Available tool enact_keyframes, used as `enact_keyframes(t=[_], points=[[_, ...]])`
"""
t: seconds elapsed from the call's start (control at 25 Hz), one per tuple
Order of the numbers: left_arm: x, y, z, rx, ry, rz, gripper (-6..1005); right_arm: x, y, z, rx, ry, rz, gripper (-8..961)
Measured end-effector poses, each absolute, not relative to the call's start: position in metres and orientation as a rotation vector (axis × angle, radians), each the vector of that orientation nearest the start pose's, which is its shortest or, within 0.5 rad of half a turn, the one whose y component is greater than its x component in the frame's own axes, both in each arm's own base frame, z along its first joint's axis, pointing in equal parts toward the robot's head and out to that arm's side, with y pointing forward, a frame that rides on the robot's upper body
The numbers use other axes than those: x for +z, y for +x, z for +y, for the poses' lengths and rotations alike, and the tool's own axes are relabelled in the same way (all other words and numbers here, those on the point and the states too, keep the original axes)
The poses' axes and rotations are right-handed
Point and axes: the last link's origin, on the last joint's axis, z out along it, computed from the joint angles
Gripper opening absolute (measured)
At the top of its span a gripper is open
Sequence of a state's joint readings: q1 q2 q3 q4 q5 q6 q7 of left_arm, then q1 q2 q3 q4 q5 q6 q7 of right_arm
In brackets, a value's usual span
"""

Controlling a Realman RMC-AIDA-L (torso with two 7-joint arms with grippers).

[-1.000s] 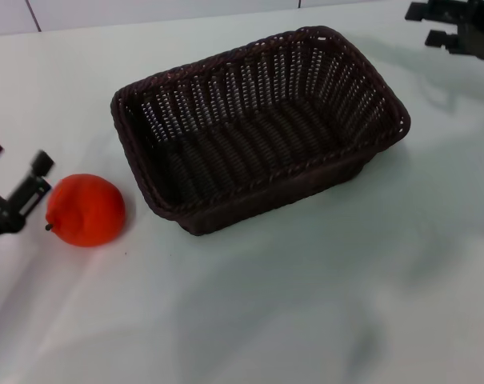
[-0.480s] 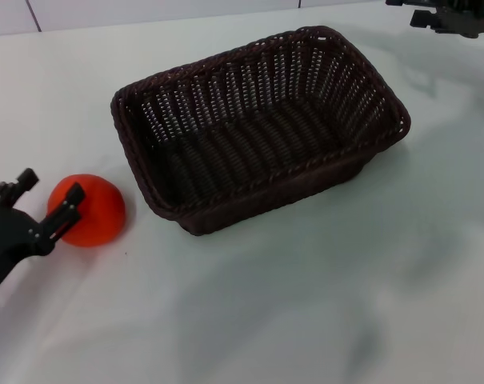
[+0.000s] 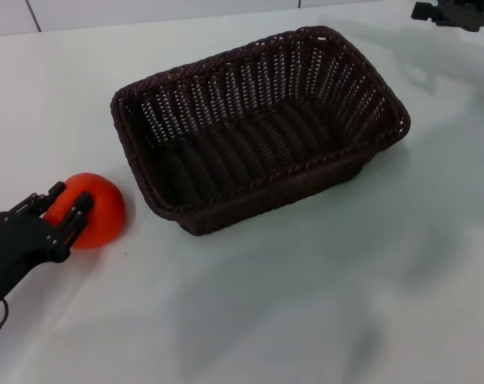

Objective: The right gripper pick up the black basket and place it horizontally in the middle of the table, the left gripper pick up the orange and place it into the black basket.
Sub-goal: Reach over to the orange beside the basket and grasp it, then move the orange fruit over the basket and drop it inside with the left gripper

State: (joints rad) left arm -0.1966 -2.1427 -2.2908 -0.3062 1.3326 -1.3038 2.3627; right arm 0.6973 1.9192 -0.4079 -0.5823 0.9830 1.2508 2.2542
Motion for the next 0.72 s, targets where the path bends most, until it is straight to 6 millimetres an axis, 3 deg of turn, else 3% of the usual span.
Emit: enact_keyframes(t=[0.28,0.36,0.52,0.72], points=[[-0.048,-0.347,0.243,-0.793,-2.107,-0.760,419,0.090,0.289,0.417,-0.629,-1.561,-1.906,827],[-0.048,-0.345,0.243,-0.802,-2.105,-0.757,267,0.089,0.289,0.417,-0.629,-1.560,-1.905,827],[-0.042,-0.342,0.243,-0.846,-2.081,-0.736,238,0.089,0.290,0.416,-0.631,-1.558,-1.903,828],[-0.020,-0.329,0.242,-1.020,-2.010,-0.658,195,0.092,0.292,0.416,-0.646,-1.543,-1.869,828]])
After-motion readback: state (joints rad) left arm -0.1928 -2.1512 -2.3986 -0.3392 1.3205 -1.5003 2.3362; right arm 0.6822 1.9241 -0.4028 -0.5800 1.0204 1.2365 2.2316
